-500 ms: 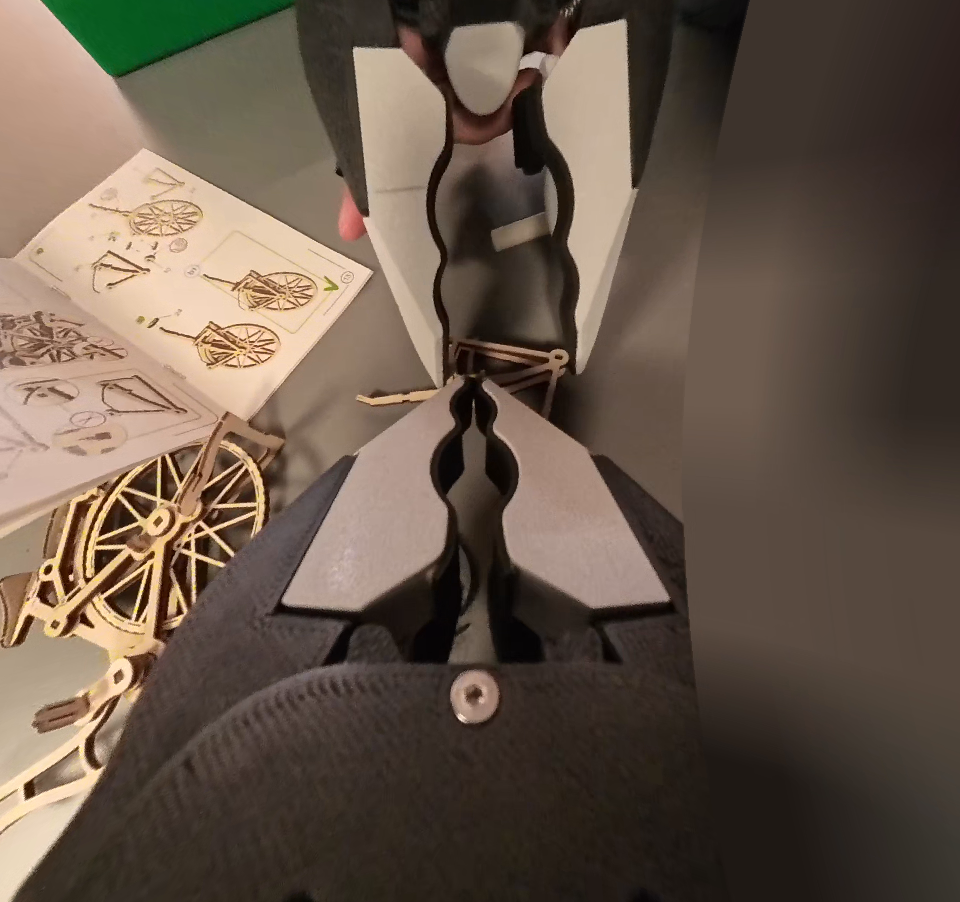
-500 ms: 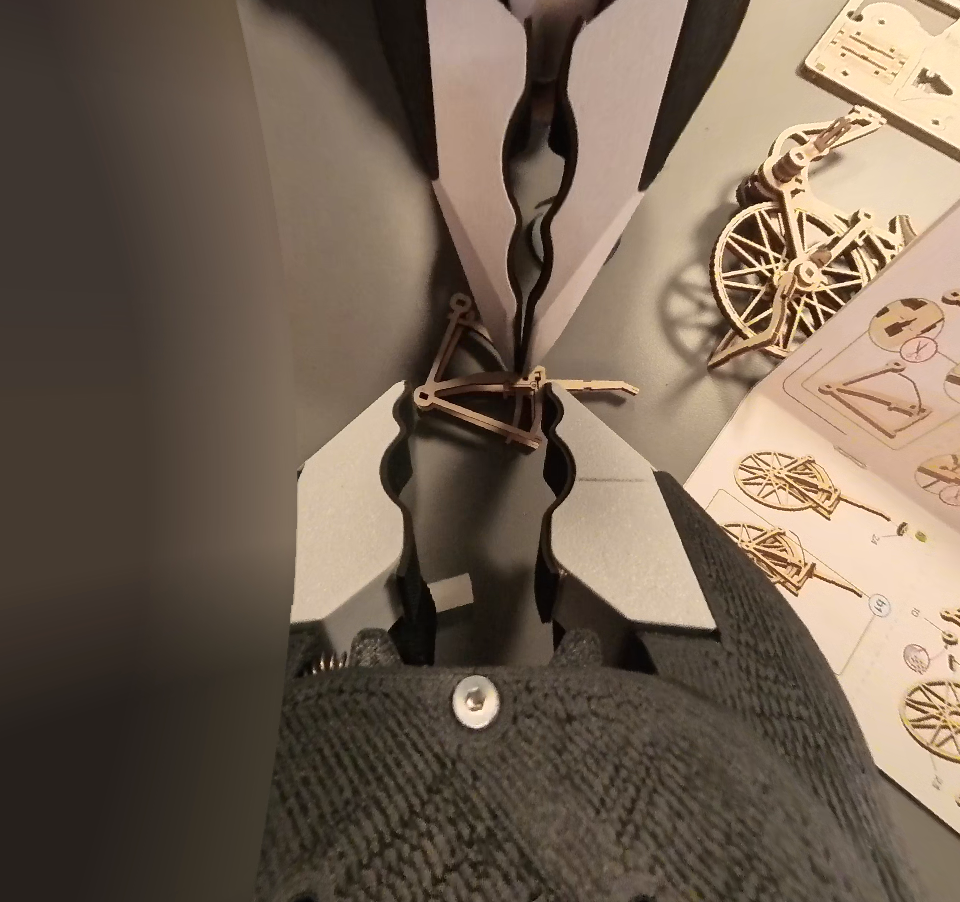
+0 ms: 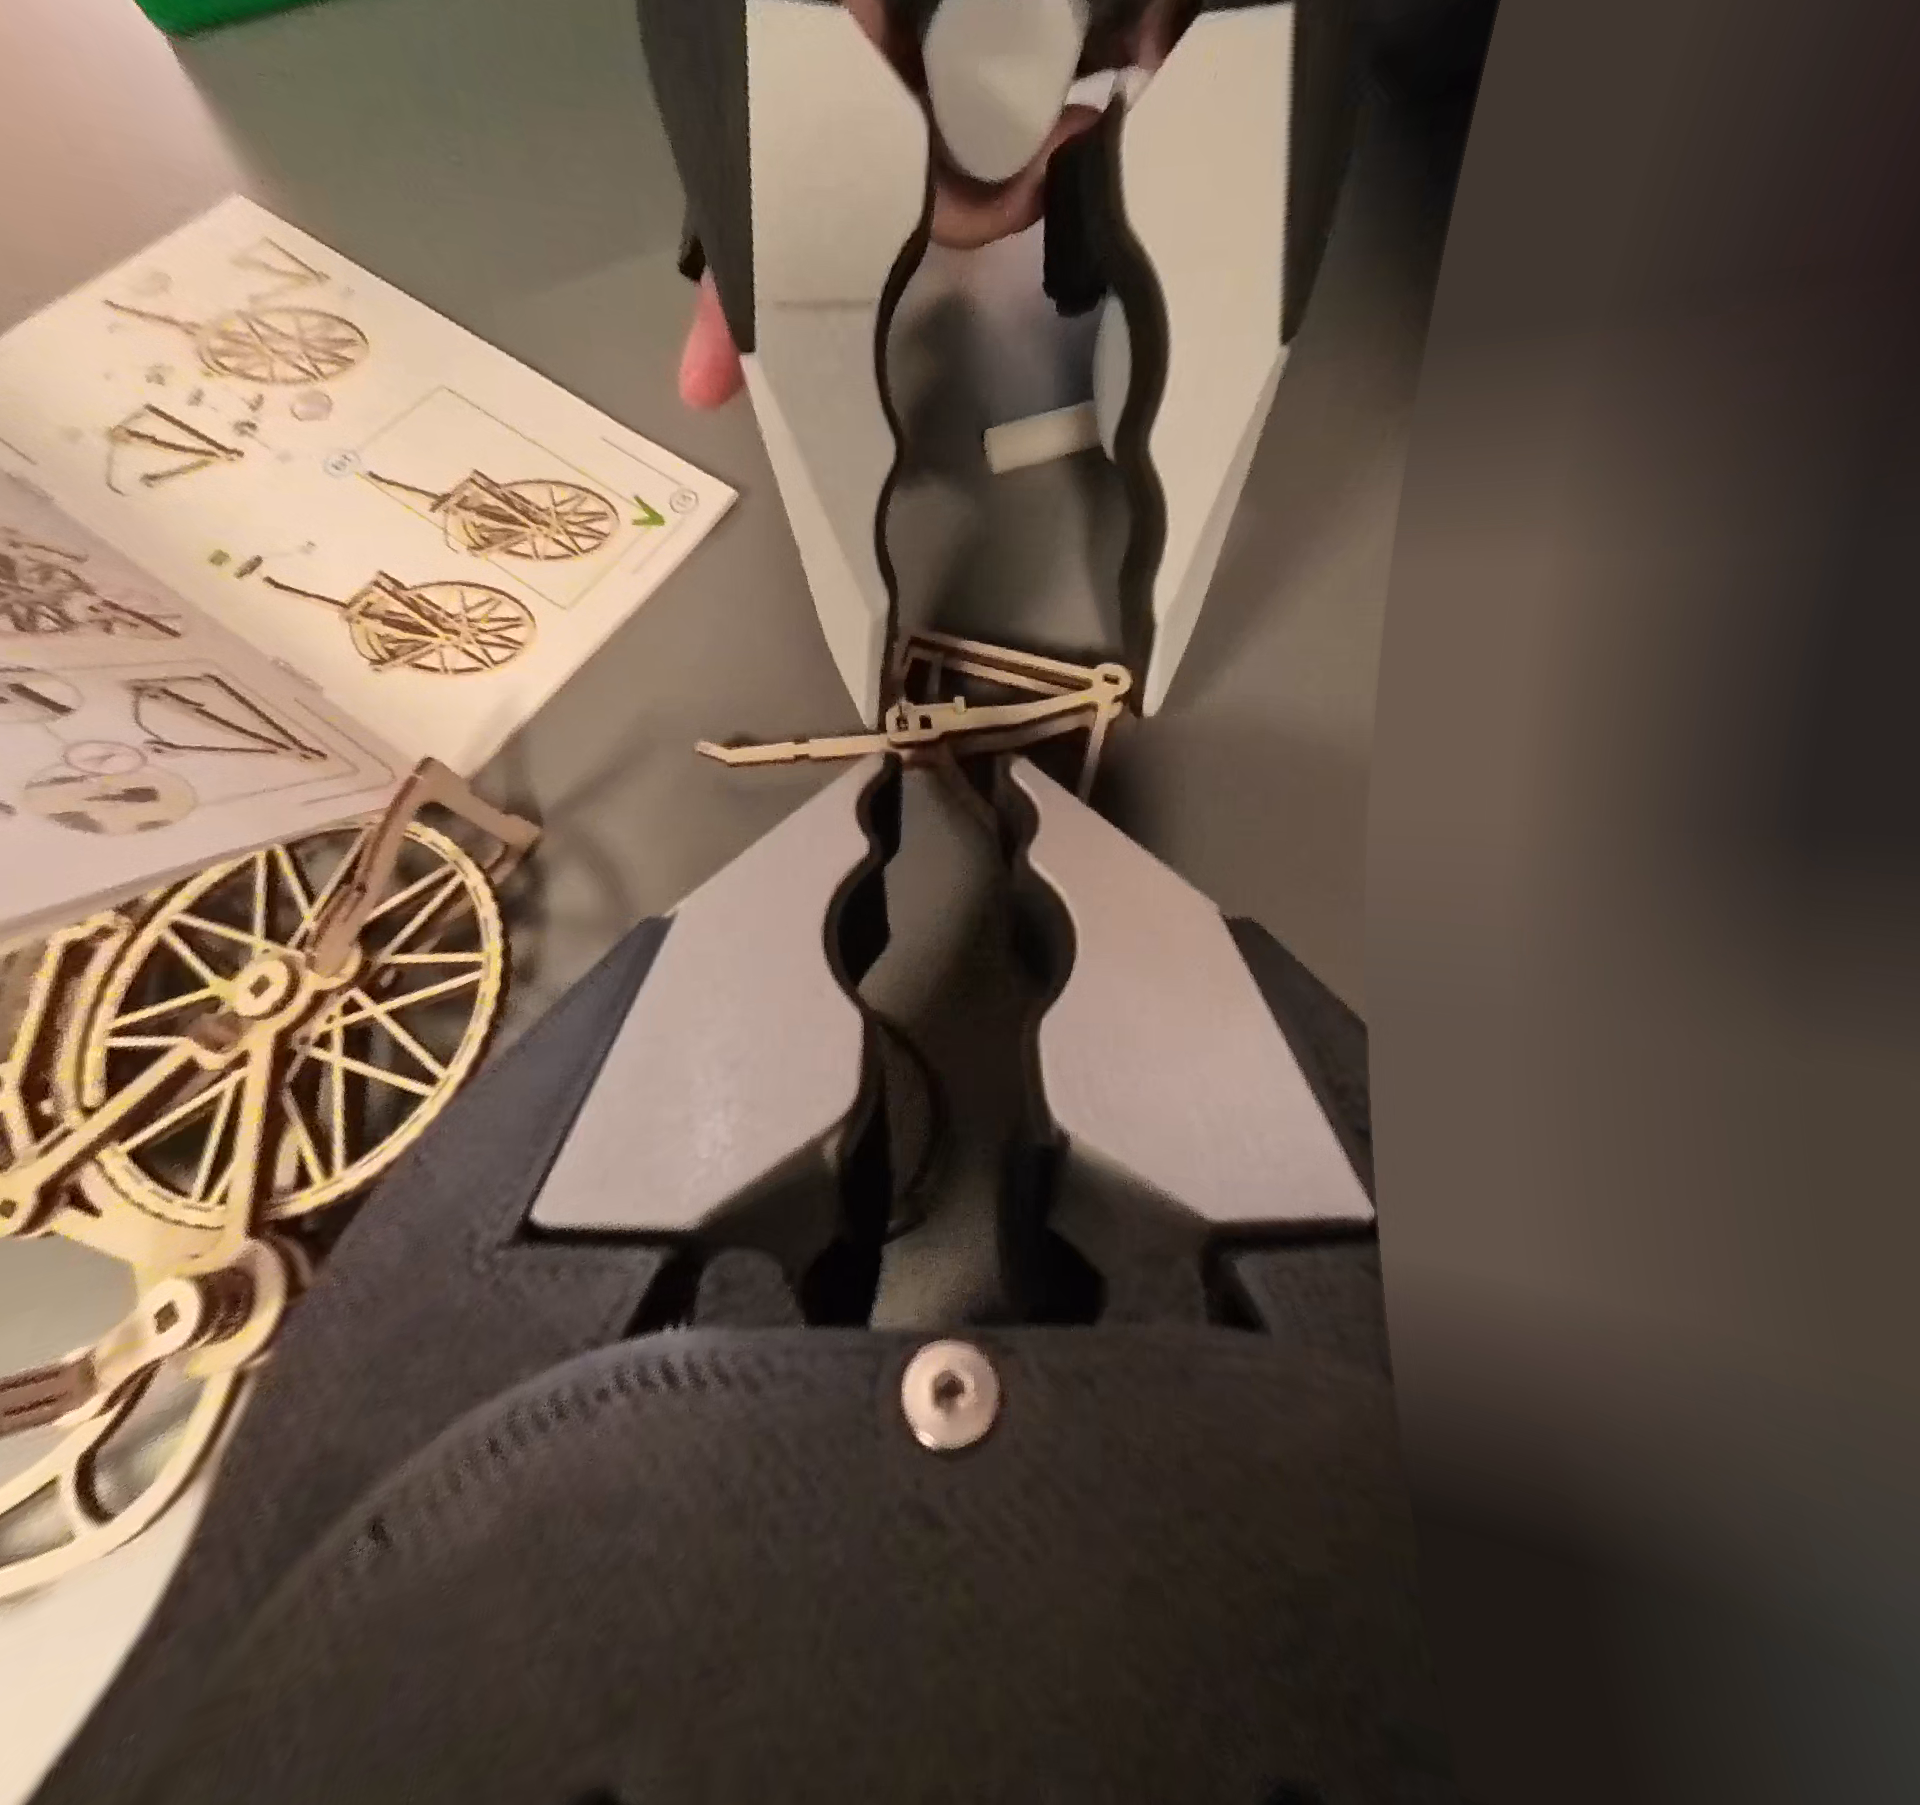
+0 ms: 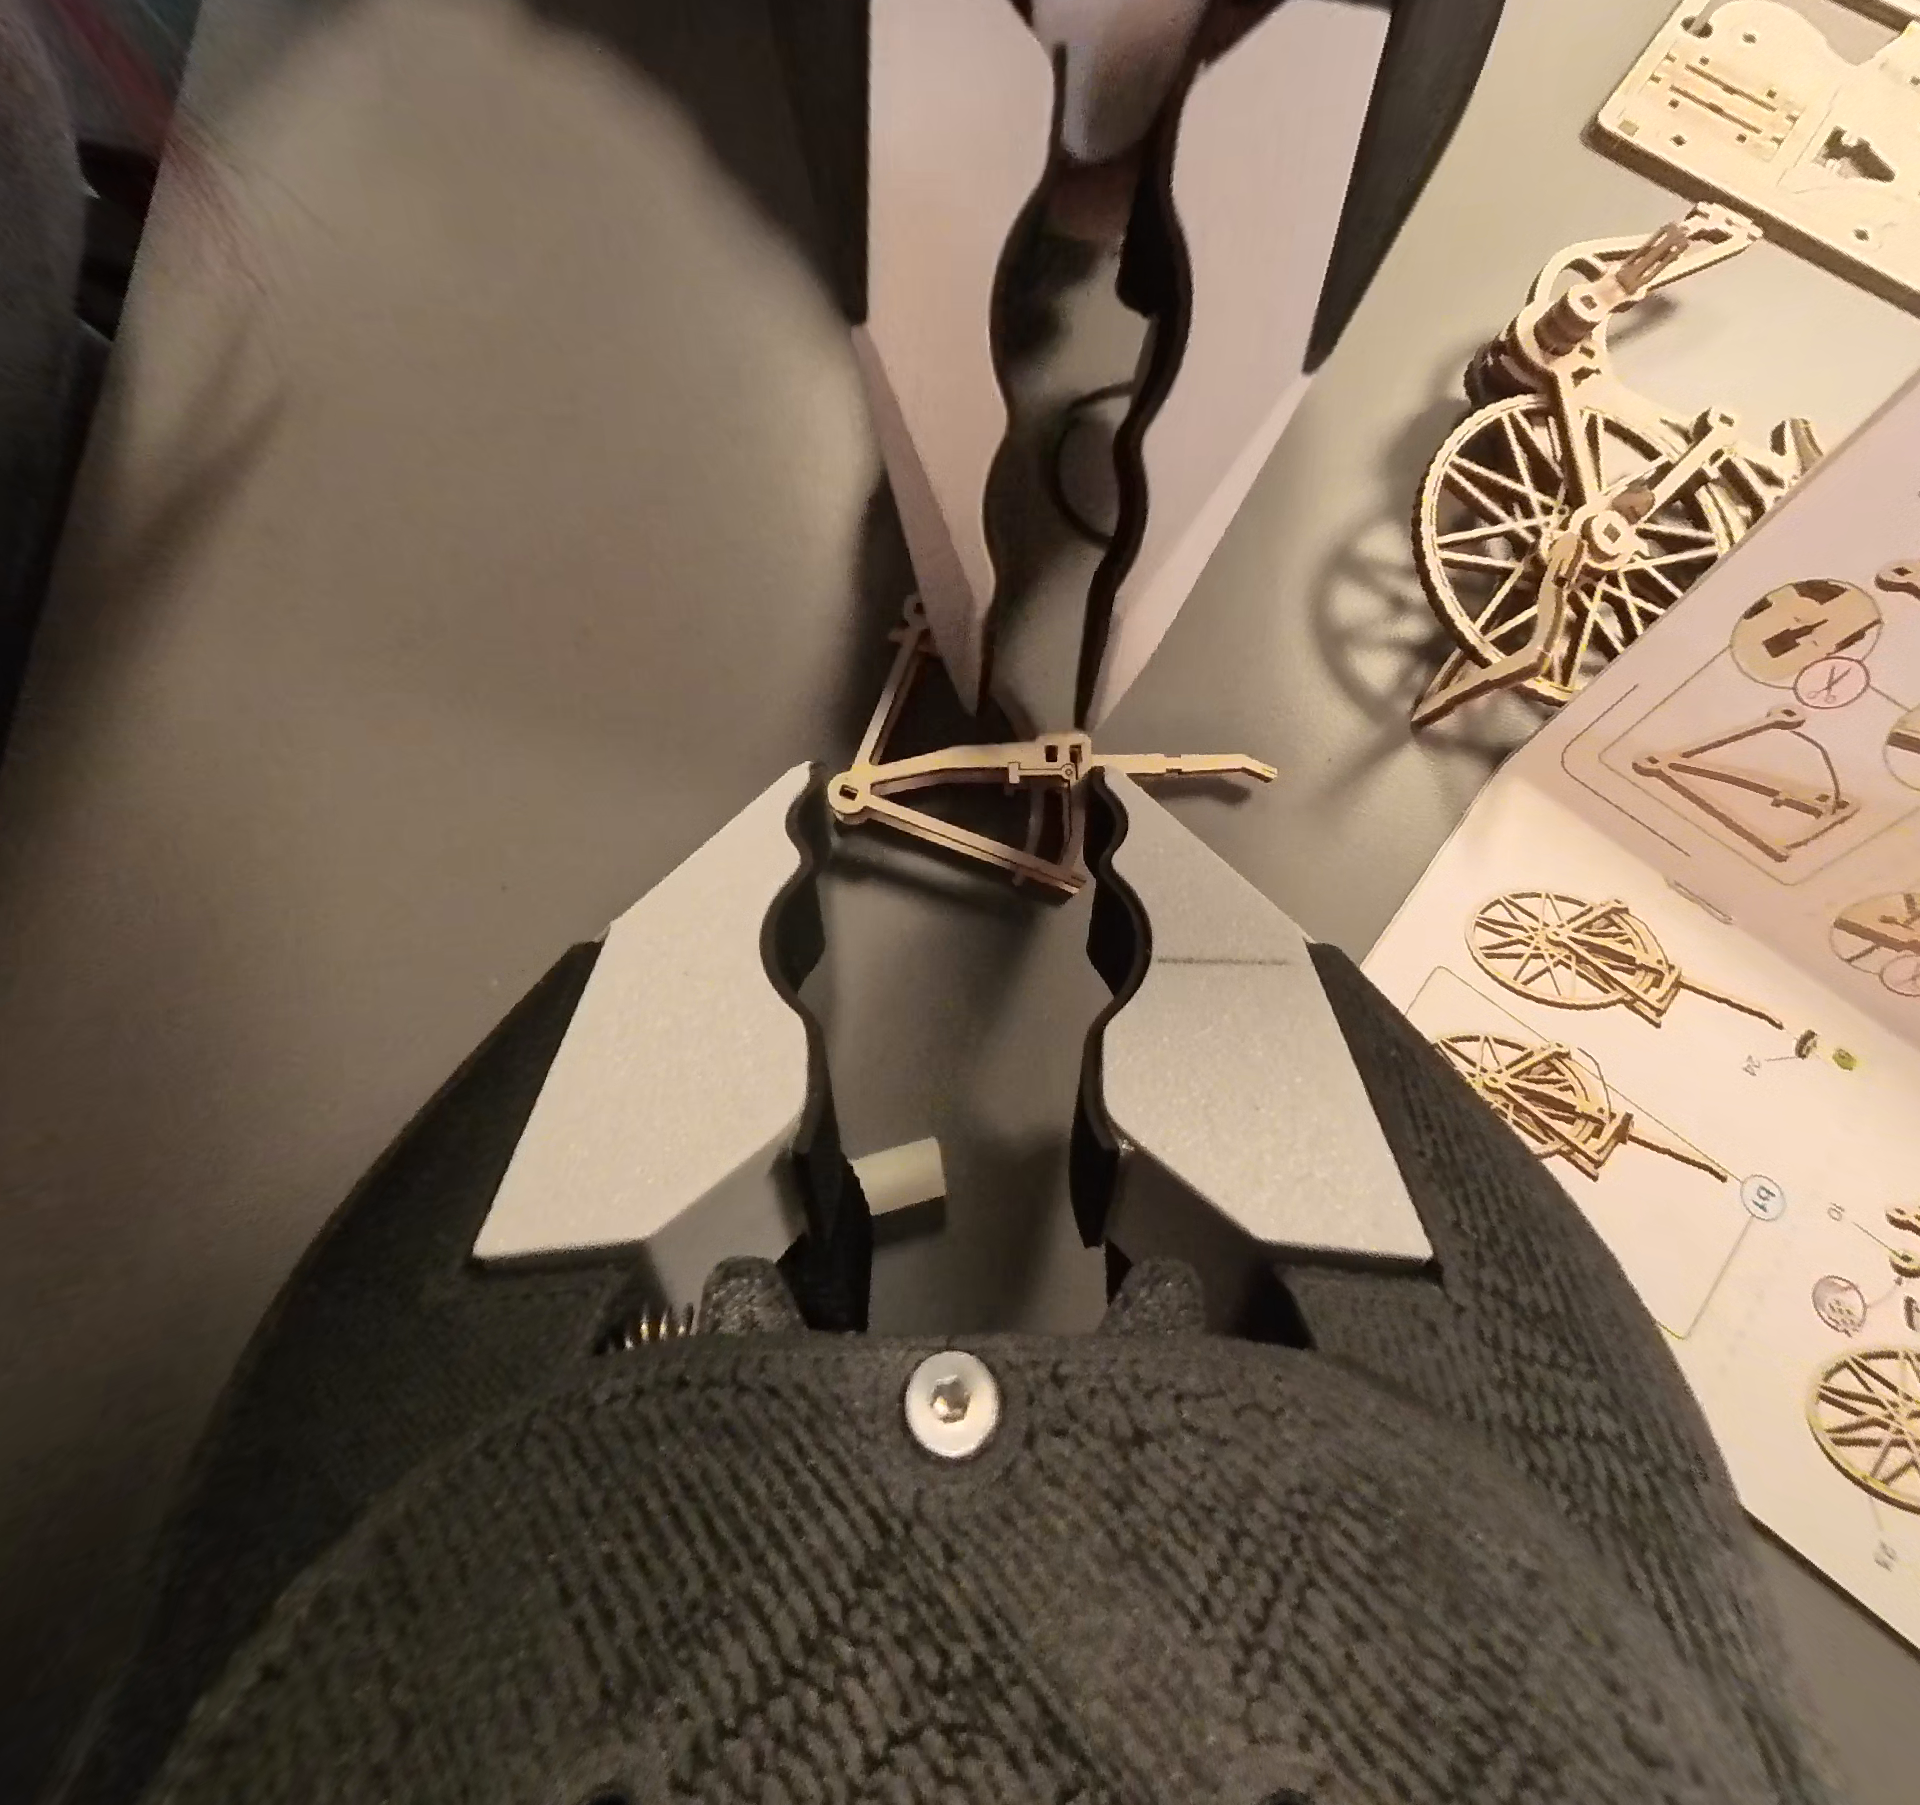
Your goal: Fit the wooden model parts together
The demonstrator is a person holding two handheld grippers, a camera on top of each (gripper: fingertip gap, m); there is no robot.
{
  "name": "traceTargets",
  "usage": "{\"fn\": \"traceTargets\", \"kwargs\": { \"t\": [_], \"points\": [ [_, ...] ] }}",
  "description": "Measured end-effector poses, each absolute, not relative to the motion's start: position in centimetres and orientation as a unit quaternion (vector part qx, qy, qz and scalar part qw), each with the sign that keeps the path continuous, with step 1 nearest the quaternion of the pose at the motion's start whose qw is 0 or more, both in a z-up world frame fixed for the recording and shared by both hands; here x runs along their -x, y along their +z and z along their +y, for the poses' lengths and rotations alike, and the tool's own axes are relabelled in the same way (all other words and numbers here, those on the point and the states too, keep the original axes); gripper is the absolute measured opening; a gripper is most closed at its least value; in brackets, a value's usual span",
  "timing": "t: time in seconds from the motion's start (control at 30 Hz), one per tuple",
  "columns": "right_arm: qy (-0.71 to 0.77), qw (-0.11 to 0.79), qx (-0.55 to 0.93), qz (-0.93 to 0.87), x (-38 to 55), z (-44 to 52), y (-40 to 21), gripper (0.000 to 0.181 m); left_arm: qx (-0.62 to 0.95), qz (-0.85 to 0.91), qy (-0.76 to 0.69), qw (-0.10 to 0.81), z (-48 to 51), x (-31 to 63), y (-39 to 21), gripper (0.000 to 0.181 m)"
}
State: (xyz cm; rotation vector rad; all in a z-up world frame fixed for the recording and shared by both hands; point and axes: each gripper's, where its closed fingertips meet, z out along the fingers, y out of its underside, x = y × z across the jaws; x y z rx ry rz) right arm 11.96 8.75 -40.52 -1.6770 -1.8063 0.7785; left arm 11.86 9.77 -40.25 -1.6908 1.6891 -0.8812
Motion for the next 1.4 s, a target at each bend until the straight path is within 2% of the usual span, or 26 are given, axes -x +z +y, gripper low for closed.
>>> {"fn": "traceTargets", "kwargs": {
  "t": [0.2,0.37,0.6,1.0,1.1,1.23,1.4],
  "points": [
    [0.284,0.275,0.624,-0.674,-12.0,8.7,-40.5,0.047,0.617,0.642,-0.315,0.329,10.1,-12.0,-39.7,0.012],
    [0.283,0.274,0.625,-0.674,-12.0,8.7,-40.6,0.048,0.583,0.669,-0.285,0.361,9.9,-12.2,-39.7,0.0],
    [0.286,0.273,0.627,-0.671,-11.9,8.8,-40.6,0.048,0.576,0.663,-0.282,0.385,10.1,-12.5,-38.9,0.0],
    [0.301,0.272,0.623,-0.668,-11.6,8.5,-40.6,0.048,0.6,0.666,-0.301,0.325,9.2,-12.5,-39.9,0.0],
    [0.336,0.268,0.617,-0.659,-11.8,8.3,-40.2,0.054,0.601,0.663,-0.307,0.324,9.1,-12.4,-39.9,0.0],
    [0.411,0.288,0.605,-0.618,-11.9,8.8,-37.9,0.039,0.601,0.661,-0.311,0.323,9.1,-12.4,-39.9,0.0],
    [0.366,0.298,0.626,-0.621,-12.0,10.3,-39.2,0.021,0.601,0.657,-0.323,0.32,9.1,-12.4,-39.9,0.0]
  ]
}}
